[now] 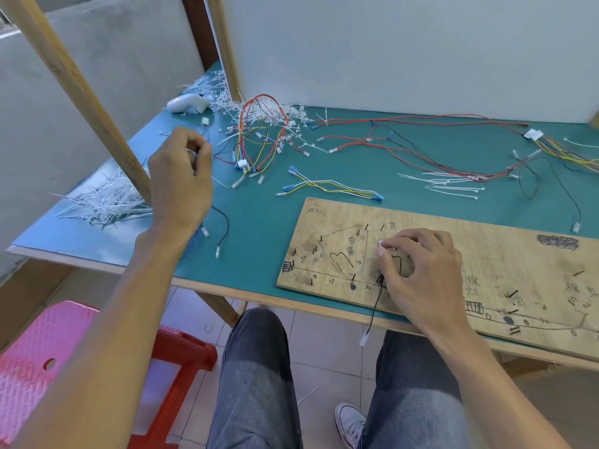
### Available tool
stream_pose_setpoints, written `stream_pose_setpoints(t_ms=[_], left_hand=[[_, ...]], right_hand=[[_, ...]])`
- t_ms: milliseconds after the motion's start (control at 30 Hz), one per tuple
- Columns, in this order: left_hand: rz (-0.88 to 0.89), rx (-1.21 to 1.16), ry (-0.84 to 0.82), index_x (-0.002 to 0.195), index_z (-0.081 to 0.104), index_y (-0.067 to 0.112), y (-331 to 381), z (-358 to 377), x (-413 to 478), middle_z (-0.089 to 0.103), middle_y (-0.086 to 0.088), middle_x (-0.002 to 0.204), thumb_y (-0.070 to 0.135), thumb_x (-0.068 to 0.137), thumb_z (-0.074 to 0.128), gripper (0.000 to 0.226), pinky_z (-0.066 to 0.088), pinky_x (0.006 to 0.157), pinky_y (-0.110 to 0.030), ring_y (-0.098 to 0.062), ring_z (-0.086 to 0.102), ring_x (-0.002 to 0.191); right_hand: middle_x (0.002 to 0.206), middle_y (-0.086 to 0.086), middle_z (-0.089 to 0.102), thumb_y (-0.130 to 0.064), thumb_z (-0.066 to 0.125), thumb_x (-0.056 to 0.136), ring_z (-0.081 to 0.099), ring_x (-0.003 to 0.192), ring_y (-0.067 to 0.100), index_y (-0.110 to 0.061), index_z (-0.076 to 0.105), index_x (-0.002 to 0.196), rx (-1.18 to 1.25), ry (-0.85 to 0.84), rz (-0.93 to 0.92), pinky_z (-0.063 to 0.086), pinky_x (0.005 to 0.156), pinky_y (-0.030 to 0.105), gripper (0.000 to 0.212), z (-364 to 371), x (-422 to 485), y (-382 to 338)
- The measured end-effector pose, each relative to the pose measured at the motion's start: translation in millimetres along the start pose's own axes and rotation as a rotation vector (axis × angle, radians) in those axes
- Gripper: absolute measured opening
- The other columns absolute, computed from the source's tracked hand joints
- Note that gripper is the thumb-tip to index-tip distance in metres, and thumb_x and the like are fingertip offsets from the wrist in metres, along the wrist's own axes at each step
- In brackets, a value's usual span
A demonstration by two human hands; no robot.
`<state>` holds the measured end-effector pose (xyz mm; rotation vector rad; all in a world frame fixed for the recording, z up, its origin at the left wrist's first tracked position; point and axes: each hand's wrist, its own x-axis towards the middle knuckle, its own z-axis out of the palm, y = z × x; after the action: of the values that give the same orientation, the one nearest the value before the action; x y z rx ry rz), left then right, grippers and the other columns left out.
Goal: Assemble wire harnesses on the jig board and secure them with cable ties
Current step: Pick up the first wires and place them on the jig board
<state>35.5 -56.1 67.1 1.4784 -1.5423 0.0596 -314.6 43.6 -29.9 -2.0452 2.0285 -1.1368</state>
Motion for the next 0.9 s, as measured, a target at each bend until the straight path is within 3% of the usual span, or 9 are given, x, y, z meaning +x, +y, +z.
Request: stream_pose_setpoints(t_ms=[167,267,367,467,600,767,900], left_hand=[[0.093,-0.233,-0.063,0.101,0.070,0.029,48,-4,-17,0.064,0.021,0.081,0.025,0.099,0.069,0.005,0.055,0.047,-0.032,-0.010,0.065,0.064],[0.122,-0.320,-0.113,0.102,0.074,0.025,80,-7,-29,0.065,0.023,0.081,0.020,0.097,0.072,0.007,0.047,0.042,-0.016,-0.006,0.061,0.057],[0.120,-0.385,-0.219,0.100,0.077,0.019,112,-5,-46,0.063,0.026,0.076,0.017,0.095,0.076,0.005,0.051,0.043,-0.026,-0.009,0.062,0.056],[0.134,-0.446,-0.296,0.101,0.077,0.019,134,0,-65,0.067,0.022,0.077,0.016,0.093,0.078,0.009,0.055,0.044,-0.035,-0.011,0.065,0.061],[0.088,-0.564,-0.312,0.097,0.077,0.022,141,4,-84,0.071,0.015,0.077,0.020,0.092,0.080,0.007,0.054,0.041,-0.038,-0.020,0.066,0.057],[0.000,-0.698,-0.391,0.099,0.077,0.026,143,12,-103,0.077,0.005,0.086,0.020,0.091,0.081,0.010,0.056,0.042,-0.032,-0.023,0.067,0.057],[-0.085,-0.808,-0.506,0.103,0.076,0.018,143,21,-112,0.079,-0.001,0.098,0.011,0.094,0.077,0.011,0.056,0.046,-0.031,-0.027,0.068,0.056]], right_hand=[[0.111,-0.013,0.071,-0.029,0.078,0.095,0.060,0.113,0.019,-0.026,0.079,0.099,0.041,0.104,-0.087,0.037,0.097,0.046,0.005,-19,6,-20],[0.101,-0.023,0.075,-0.039,0.071,0.100,0.067,0.106,0.001,-0.037,0.076,0.099,0.393,-0.048,-0.027,0.048,0.093,0.034,0.005,-36,21,-54],[0.101,-0.014,0.079,-0.046,0.066,0.102,0.074,0.096,0.005,-0.031,0.079,0.107,0.830,-0.274,0.118,0.055,0.087,0.030,0.020,-53,47,-91],[0.091,-0.004,0.078,-0.034,0.069,0.102,0.071,0.084,0.015,-0.018,0.079,0.103,1.031,-0.314,0.142,0.054,0.079,0.033,0.019,-61,66,-110],[0.081,-0.002,0.069,-0.022,0.073,0.099,0.057,0.077,0.019,-0.006,0.077,0.103,1.108,-0.363,0.242,0.045,0.074,0.041,0.017,-62,63,-101],[0.082,0.019,0.055,-0.021,0.068,0.100,0.049,0.070,0.021,0.003,0.070,0.099,1.201,-0.431,0.274,0.041,0.080,0.046,0.024,-69,56,-86],[0.081,0.022,0.053,-0.024,0.069,0.101,0.043,0.073,0.030,0.005,0.068,0.096,1.185,-0.448,0.265,0.046,0.079,0.036,0.030,-71,57,-70]])
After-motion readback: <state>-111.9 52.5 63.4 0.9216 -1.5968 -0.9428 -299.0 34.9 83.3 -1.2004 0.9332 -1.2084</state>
